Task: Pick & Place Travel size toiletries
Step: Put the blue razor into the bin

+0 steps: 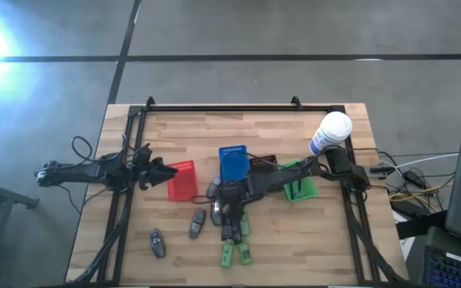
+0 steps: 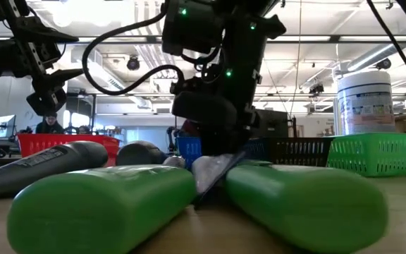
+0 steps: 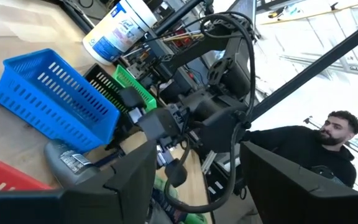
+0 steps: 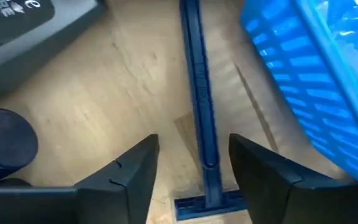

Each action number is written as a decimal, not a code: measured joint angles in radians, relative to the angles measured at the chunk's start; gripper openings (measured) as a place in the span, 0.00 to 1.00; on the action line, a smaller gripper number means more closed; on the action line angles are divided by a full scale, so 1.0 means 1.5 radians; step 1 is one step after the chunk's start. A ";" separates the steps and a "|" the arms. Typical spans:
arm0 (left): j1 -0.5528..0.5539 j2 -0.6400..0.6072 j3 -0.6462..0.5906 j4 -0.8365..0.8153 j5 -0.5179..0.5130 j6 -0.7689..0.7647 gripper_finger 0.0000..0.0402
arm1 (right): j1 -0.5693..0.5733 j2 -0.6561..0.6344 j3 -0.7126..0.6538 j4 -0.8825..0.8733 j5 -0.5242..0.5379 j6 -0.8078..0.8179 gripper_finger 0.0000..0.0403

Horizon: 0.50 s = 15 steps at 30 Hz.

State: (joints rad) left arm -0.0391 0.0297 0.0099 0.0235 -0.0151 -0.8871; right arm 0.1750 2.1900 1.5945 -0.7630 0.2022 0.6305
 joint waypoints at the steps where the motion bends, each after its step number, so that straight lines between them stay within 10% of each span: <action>1: 0.000 0.000 0.000 0.000 0.000 -0.001 0.59 | -0.002 0.002 0.000 0.002 -0.008 0.000 0.46; 15: 0.000 0.000 0.000 0.000 0.000 -0.001 0.59 | -0.002 0.000 0.015 -0.020 -0.058 0.031 0.07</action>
State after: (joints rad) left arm -0.0387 0.0299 0.0097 0.0231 -0.0151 -0.8893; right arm 0.1720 2.1899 1.6175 -0.7926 0.1149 0.6769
